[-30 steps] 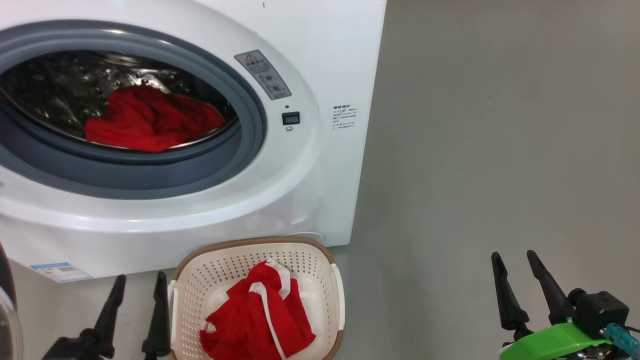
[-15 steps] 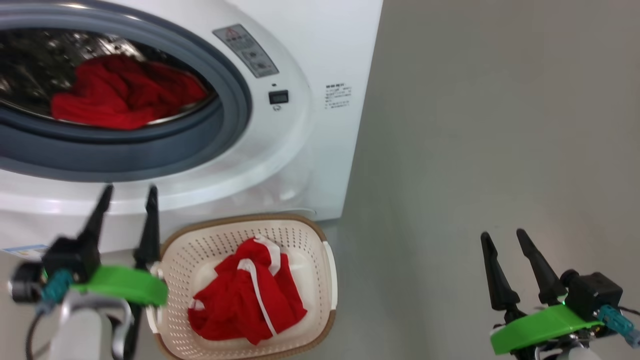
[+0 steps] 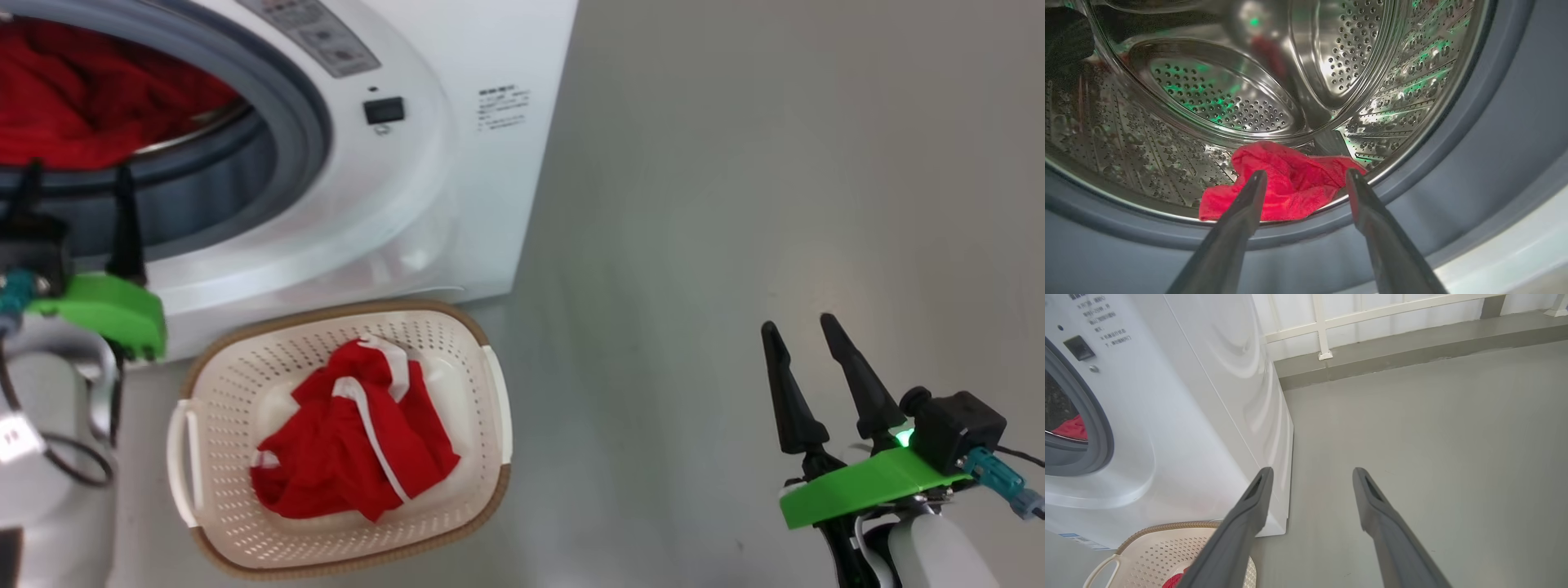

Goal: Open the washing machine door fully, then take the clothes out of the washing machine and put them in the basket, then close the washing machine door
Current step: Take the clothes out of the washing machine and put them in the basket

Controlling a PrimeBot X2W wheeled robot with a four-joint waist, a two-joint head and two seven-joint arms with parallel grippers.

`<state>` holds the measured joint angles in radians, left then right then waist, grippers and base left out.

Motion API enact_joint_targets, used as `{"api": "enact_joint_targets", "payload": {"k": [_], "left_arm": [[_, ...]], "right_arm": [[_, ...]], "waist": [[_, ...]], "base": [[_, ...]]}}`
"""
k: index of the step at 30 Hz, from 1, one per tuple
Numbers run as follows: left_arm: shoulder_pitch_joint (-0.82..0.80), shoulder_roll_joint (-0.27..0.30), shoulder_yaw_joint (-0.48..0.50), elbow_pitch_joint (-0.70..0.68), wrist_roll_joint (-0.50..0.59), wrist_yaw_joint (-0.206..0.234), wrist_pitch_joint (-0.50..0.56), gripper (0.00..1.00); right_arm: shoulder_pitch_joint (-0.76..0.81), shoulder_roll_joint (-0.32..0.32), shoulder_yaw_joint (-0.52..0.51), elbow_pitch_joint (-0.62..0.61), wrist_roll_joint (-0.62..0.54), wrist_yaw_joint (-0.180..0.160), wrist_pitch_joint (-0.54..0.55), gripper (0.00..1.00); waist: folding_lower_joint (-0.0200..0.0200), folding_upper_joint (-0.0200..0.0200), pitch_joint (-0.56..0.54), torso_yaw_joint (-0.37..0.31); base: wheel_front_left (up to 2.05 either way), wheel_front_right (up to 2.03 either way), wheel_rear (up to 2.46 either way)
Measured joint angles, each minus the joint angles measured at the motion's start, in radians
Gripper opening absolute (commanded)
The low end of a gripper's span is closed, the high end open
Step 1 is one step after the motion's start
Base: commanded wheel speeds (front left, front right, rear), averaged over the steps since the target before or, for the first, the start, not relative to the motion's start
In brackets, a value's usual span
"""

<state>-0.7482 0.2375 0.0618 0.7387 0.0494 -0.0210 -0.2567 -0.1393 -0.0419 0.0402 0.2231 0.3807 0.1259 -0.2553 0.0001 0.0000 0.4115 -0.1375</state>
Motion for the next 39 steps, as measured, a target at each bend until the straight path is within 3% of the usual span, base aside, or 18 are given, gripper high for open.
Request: {"api": "enact_joint_targets", "payload": {"k": [8,19,29,38,39], "left_arm": [[-0.199,0.061,-0.03,0.184,0.032,0.059,0.0,1.0],[-0.373,0.153,-0.041,0.37,0.045,0.092,0.0,1.0],[-0.458,0.202,-0.048,0.526,0.044,0.095,0.008,1.0],[-0.484,0.221,-0.062,0.556,0.04,0.096,0.08,1.0],[-0.485,0.221,-0.063,0.557,0.039,0.096,0.081,0.84]], "right_arm": [[-0.02,0.0,0.012,-0.009,0.007,0.0,0.0,1.0],[-0.055,0.0,0.041,-0.024,0.027,0.0,0.0,1.0],[-0.073,0.0,0.053,-0.034,0.033,0.0,0.0,1.0],[-0.085,0.0,0.066,-0.04,0.034,0.0,0.0,1.0],[-0.09,0.0,0.066,-0.042,0.034,0.0,0.0,1.0]], "waist": [[0.0,0.0,0.071,-0.041],[0.0,0.0,0.14,-0.098],[0.0,0.0,0.191,-0.14],[0.0,0.0,0.198,-0.149],[0.0,0.0,0.198,-0.149]], "base": [[0.0,0.0,0.0],[0.0,0.0,0.0],[0.0,0.0,0.0],[0.0,0.0,0.0],[0.0,0.0,0.0]]}}
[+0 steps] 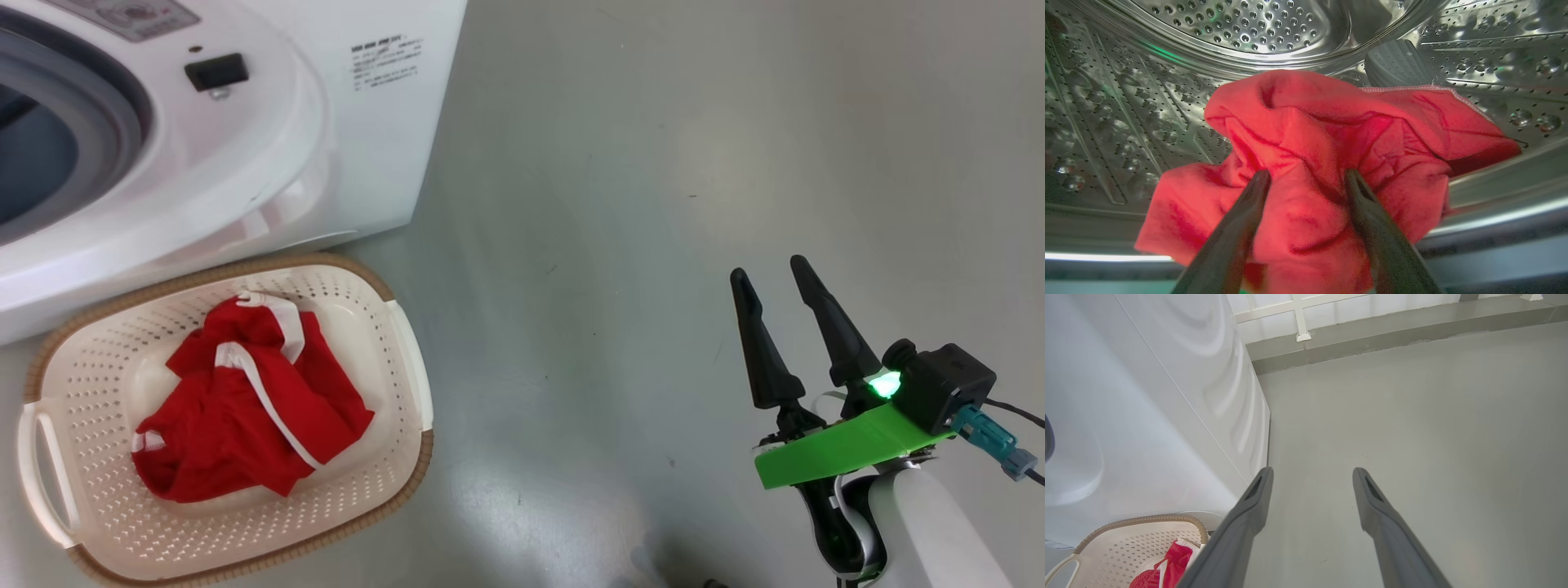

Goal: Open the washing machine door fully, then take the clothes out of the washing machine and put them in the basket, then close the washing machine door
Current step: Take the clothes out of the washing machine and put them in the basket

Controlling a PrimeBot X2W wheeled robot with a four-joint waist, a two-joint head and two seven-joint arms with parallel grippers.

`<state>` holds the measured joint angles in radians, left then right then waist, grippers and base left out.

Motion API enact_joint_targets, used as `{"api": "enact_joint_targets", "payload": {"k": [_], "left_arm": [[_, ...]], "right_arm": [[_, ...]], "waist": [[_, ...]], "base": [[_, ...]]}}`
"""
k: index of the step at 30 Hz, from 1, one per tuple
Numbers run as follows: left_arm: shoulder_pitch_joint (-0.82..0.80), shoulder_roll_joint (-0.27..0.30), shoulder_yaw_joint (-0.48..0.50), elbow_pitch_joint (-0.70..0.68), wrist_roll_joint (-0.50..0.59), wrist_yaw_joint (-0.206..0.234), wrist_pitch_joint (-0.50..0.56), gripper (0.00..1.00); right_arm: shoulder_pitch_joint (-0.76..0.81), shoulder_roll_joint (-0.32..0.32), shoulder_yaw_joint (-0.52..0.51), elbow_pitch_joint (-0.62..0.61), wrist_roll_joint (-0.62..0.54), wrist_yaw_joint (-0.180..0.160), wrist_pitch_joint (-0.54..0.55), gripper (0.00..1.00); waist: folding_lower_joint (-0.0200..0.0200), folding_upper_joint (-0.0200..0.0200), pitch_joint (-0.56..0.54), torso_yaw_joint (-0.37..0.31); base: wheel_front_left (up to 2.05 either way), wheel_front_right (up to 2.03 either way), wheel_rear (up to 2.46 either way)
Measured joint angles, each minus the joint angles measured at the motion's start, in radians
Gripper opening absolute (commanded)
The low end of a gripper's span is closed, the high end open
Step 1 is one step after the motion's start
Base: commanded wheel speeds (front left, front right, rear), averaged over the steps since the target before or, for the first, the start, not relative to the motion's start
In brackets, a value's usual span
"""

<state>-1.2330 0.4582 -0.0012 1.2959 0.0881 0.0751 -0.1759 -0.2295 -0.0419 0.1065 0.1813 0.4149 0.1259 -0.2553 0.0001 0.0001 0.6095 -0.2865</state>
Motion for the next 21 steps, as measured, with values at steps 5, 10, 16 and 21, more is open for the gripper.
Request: {"api": "enact_joint_targets", "payload": {"k": [5,10,16,21], "left_arm": [[0.0,0.0,-0.005,0.004,-0.012,-0.001,0.009,0.0],[0.001,-0.001,-0.01,0.007,-0.022,-0.001,0.009,0.0],[0.031,-0.042,-0.002,0.009,-0.061,-0.004,-0.041,0.0],[0.083,-0.089,0.004,-0.014,-0.1,-0.023,-0.072,0.0]], "right_arm": [[-0.003,0.0,0.001,0.0,0.001,0.0,0.0,1.0],[-0.003,0.0,0.001,0.0,0.001,0.0,0.0,1.0],[-0.003,0.0,-0.002,0.009,-0.001,0.0,0.0,1.0],[-0.003,0.0,-0.017,0.013,-0.004,0.0,0.0,1.0]], "waist": [[-0.0001,-0.0001,-0.003,0.003],[-0.0001,-0.0001,-0.011,0.008],[-0.0001,0.0,-0.038,0.026],[0.0,0.0,-0.07,0.045]], "base": [[0.0,0.0,0.0],[0.0,0.0,0.0],[0.0,0.0,0.0],[0.0,0.0,0.0]]}}
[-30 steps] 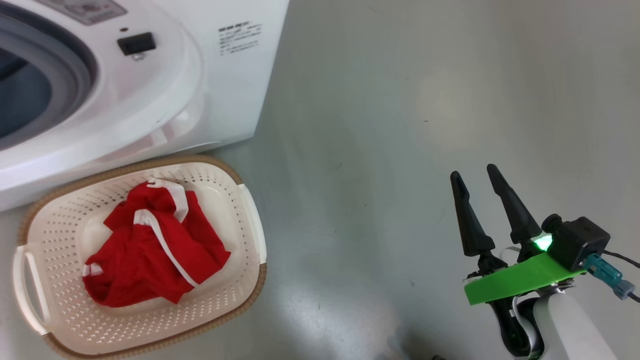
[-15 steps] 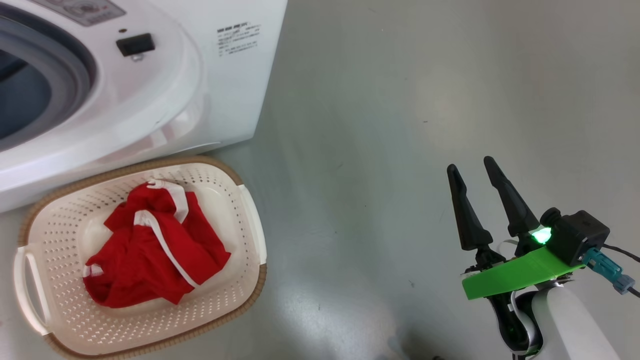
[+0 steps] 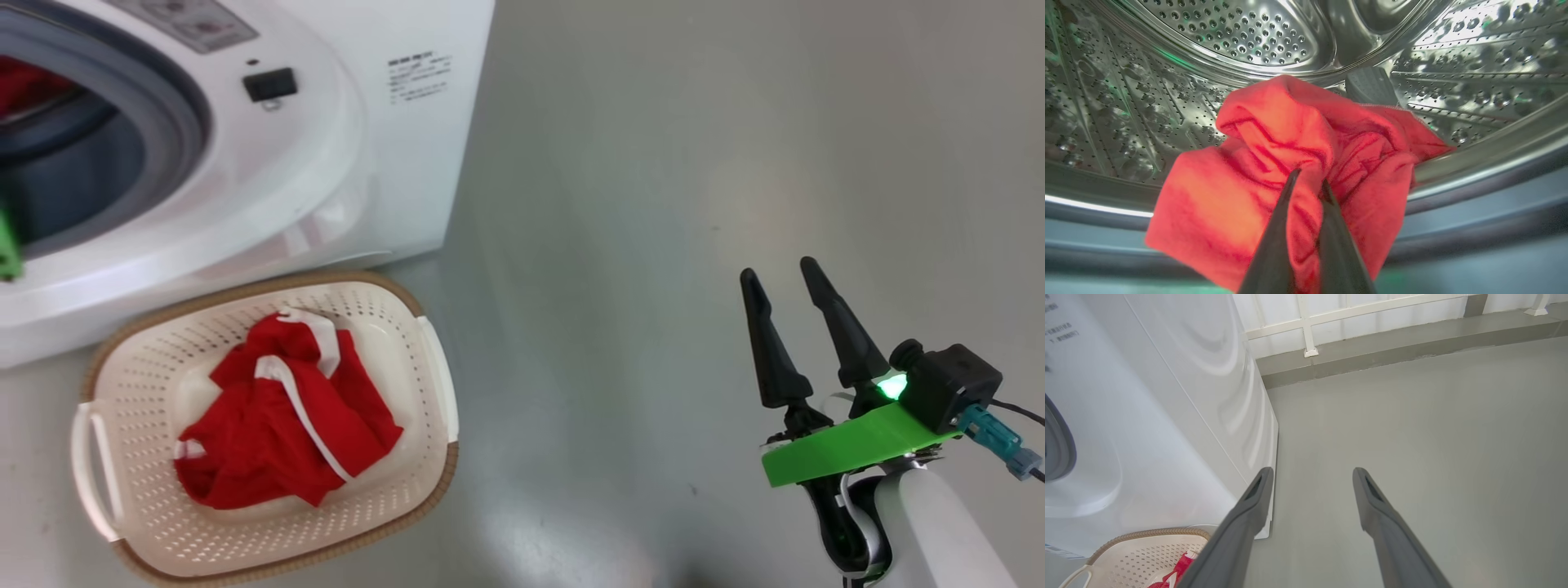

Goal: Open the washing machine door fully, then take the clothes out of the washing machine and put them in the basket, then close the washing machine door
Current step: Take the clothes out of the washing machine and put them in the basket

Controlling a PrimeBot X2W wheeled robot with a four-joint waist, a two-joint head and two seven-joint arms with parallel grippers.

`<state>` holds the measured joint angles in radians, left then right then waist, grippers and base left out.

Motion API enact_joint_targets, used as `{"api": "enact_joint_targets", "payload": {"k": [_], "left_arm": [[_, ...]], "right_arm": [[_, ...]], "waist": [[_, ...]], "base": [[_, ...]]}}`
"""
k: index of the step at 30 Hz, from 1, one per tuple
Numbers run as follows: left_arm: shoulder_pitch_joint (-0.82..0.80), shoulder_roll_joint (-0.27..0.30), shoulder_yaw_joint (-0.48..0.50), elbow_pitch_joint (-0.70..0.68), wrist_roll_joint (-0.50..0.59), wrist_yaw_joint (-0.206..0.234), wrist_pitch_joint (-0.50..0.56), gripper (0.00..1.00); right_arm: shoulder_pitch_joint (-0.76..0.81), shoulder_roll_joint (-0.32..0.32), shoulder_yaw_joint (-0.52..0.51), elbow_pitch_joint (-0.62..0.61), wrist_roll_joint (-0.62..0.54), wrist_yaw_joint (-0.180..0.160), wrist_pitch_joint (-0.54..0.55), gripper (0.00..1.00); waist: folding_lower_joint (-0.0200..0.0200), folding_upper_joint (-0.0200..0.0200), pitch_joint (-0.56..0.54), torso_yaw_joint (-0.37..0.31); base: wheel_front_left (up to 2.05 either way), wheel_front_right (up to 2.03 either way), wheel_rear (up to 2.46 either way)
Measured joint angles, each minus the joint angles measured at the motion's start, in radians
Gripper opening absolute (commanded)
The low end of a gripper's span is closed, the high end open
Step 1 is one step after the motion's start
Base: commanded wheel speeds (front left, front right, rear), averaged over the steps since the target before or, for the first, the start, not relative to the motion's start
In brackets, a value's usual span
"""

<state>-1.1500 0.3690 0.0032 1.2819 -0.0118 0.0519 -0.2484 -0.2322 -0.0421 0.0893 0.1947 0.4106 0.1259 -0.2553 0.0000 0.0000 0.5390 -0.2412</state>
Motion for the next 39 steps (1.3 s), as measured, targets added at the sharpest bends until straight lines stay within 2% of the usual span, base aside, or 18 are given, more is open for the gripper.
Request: {"api": "enact_joint_targets", "payload": {"k": [2,11,14,29,39], "left_arm": [[0.031,-0.018,0.009,-0.038,-0.018,-0.002,0.0,0.0],[0.189,-0.095,0.099,-0.299,-0.133,-0.077,-0.001,0.0],[0.25,-0.124,0.133,-0.38,-0.149,-0.086,-0.001,0.0],[0.535,-0.266,0.28,-0.703,-0.154,-0.134,-0.001,0.0],[0.681,-0.306,0.318,-0.873,-0.123,-0.168,-0.001,0.0]], "right_arm": [[0.001,0.0,-0.007,0.003,-0.007,0.0,0.0,1.0],[0.014,0.0,-0.028,0.011,-0.029,0.0,0.0,1.0],[0.035,-0.001,-0.04,0.016,-0.035,0.0,0.0,1.0],[0.095,0.0,-0.079,0.03,-0.052,0.0,0.0,1.0],[0.131,0.0,-0.094,0.034,-0.053,0.0,0.0,1.0]], "waist": [[0.0,0.0,-0.014,0.009],[0.0,0.0,-0.075,0.055],[0.0,0.0,-0.097,0.069],[0.0,0.0,-0.209,0.12],[0.0,0.0,-0.257,0.14]], "base": [[0.0,0.0,0.0],[0.0,0.0,0.0],[0.0,0.0,0.0],[0.0,0.0,0.0],[0.0,0.0,0.0]]}}
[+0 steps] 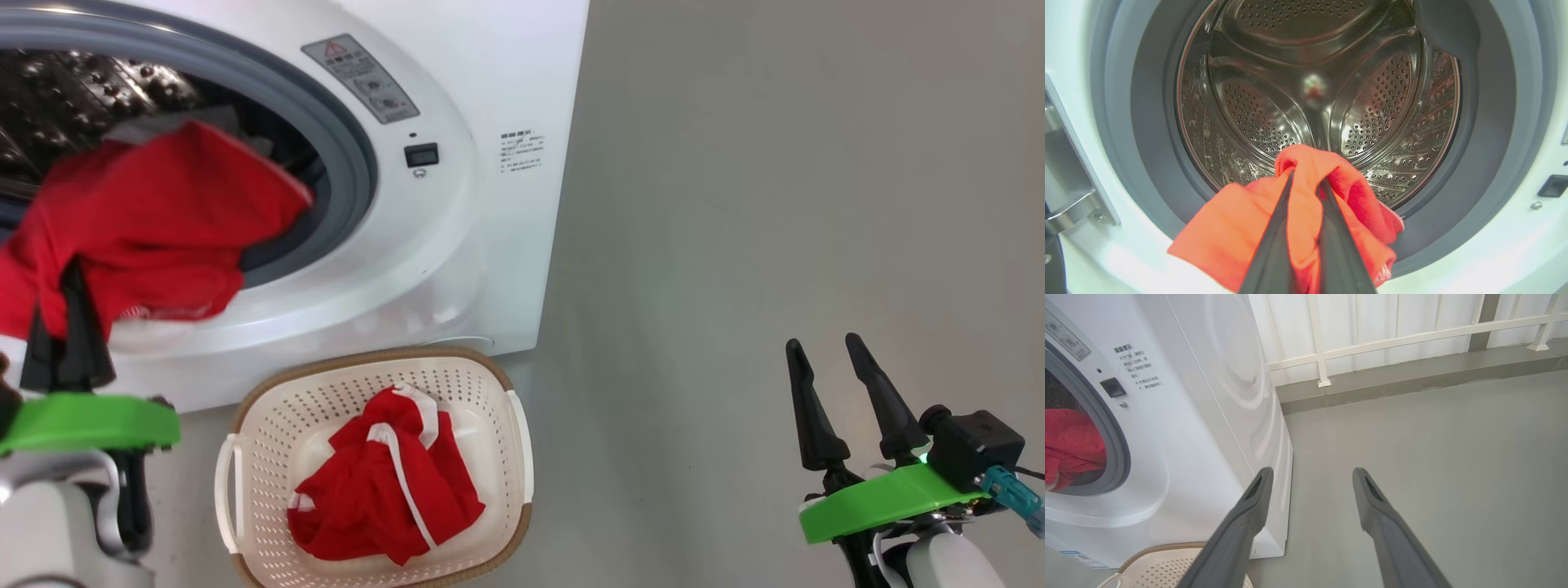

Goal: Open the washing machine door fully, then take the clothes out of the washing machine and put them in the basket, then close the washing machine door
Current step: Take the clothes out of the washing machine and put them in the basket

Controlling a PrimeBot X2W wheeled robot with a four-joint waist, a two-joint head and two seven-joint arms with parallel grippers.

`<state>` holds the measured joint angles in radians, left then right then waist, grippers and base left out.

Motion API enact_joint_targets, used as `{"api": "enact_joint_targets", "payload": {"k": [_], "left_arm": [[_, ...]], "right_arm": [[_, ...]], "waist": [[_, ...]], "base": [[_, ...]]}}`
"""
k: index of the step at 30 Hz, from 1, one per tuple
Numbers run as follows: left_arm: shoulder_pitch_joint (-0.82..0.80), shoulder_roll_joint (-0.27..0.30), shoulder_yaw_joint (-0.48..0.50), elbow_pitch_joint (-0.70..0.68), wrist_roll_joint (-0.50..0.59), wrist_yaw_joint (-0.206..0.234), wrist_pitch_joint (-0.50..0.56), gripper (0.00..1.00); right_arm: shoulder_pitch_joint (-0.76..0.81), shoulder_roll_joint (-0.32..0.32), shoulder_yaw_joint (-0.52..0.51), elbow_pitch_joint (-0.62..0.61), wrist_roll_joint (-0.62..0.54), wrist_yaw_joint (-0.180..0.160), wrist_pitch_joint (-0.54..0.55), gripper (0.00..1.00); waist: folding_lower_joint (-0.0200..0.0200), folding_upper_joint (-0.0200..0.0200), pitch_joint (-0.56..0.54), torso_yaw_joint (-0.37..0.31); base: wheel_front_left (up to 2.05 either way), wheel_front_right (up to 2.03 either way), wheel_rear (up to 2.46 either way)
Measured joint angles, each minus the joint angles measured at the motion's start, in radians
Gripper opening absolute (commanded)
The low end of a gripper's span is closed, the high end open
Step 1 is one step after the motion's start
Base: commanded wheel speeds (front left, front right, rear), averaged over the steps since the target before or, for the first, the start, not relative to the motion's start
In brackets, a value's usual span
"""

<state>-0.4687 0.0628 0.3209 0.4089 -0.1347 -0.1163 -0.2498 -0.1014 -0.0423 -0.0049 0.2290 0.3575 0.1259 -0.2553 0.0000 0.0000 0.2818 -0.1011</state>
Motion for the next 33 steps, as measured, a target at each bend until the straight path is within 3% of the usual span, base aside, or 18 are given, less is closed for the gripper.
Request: {"api": "enact_joint_targets", "payload": {"k": [18,25,33], "left_arm": [[0.223,-0.029,-0.01,-0.368,-0.043,-0.008,-0.004,0.0],[0.25,-0.031,-0.037,-0.346,-0.05,-0.009,-0.004,0.0],[0.274,-0.031,-0.113,-0.203,-0.078,-0.009,-0.006,0.0]], "right_arm": [[0.021,0.0,-0.014,0.0,-0.003,0.0,0.0,1.0],[0.021,0.0,-0.012,0.0,-0.006,0.0,0.0,1.0],[0.021,0.0,-0.007,0.0,-0.006,0.0,0.0,1.0]], "waist": [[0.0,0.0,-0.032,0.002],[0.0,0.0,-0.037,-0.002],[0.0,0.0,-0.024,-0.006]], "base": [[0.0,0.0,0.0],[0.0,0.0,0.0],[0.0,0.0,0.0]]}}
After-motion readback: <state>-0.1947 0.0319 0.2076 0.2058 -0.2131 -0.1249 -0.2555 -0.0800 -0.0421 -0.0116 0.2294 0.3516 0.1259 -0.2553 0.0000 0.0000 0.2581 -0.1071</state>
